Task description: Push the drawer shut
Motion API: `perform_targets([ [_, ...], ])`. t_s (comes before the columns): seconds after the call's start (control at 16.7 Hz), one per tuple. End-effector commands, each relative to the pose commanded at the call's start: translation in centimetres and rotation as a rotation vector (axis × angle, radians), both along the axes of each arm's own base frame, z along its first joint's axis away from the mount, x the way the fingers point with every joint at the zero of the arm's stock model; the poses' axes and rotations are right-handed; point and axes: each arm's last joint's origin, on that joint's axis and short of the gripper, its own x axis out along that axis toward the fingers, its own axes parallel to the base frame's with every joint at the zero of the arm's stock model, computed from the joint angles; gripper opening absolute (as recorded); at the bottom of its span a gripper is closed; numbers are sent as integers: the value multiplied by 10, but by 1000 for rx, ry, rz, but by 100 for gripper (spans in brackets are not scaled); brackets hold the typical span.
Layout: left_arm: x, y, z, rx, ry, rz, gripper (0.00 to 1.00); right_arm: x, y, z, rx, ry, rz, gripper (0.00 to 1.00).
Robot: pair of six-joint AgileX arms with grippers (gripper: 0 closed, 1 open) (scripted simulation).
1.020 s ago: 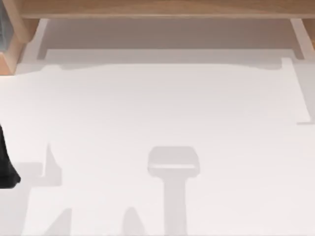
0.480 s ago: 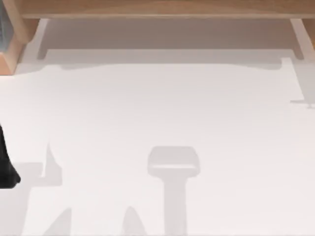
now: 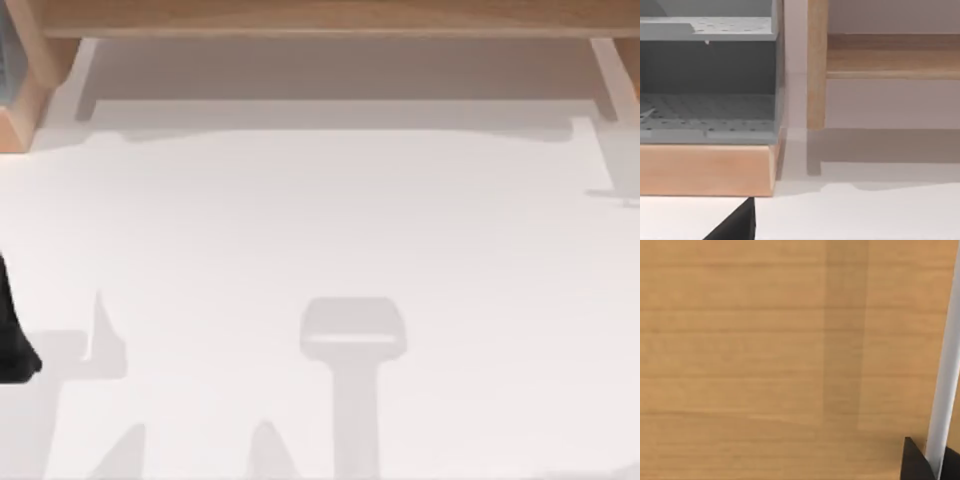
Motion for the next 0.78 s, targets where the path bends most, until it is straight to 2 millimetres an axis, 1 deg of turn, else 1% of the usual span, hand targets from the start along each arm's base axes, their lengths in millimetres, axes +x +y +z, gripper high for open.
perform_targets([
  [0.06, 0, 0, 0, 0, 0, 0, 100, 8, -1, 0, -1, -2, 0, 0],
  [0.24, 0, 0, 0, 0, 0, 0, 100, 38, -5, 10, -22, -38, 7, 0],
  [0.36, 0, 0, 0, 0, 0, 0, 100, 51, -2, 6, -13, -22, 5, 0],
  [0.66, 0, 0, 0, 0, 0, 0, 100, 51, -3, 4, -6, -14, -3, 0],
  [0.78, 0, 0, 0, 0, 0, 0, 100, 60, -3, 0, 1, 1, -7, 0],
])
